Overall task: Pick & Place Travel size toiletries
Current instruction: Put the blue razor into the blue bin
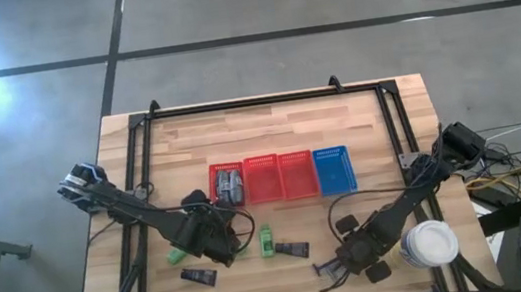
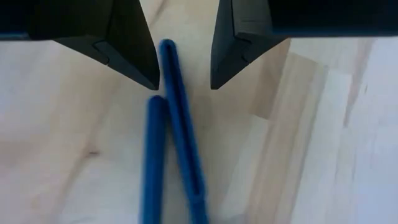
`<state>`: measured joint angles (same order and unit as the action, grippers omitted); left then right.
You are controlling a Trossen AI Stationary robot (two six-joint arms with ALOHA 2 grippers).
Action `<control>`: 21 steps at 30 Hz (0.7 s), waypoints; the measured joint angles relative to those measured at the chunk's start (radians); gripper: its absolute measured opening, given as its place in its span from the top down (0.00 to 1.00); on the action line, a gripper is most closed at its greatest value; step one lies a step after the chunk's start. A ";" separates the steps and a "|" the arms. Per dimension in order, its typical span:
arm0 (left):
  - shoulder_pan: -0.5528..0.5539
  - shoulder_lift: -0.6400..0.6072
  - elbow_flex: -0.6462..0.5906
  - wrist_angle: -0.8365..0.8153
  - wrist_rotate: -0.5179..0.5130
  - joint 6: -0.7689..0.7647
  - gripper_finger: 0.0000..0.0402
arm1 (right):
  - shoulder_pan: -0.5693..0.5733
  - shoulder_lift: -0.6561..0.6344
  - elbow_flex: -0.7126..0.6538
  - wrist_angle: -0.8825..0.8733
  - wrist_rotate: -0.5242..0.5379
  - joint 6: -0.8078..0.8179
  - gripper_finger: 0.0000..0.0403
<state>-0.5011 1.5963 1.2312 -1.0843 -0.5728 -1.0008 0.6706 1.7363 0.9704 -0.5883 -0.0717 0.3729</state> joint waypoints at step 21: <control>0.001 0.000 0.000 0.000 0.000 -0.028 0.37 | 0.008 0.035 0.002 -0.008 0.068 -0.031 0.91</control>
<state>-0.5003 1.5963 1.2312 -1.0843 -0.5728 -1.0290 0.6788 1.7718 0.9724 -0.5958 -0.0032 0.3418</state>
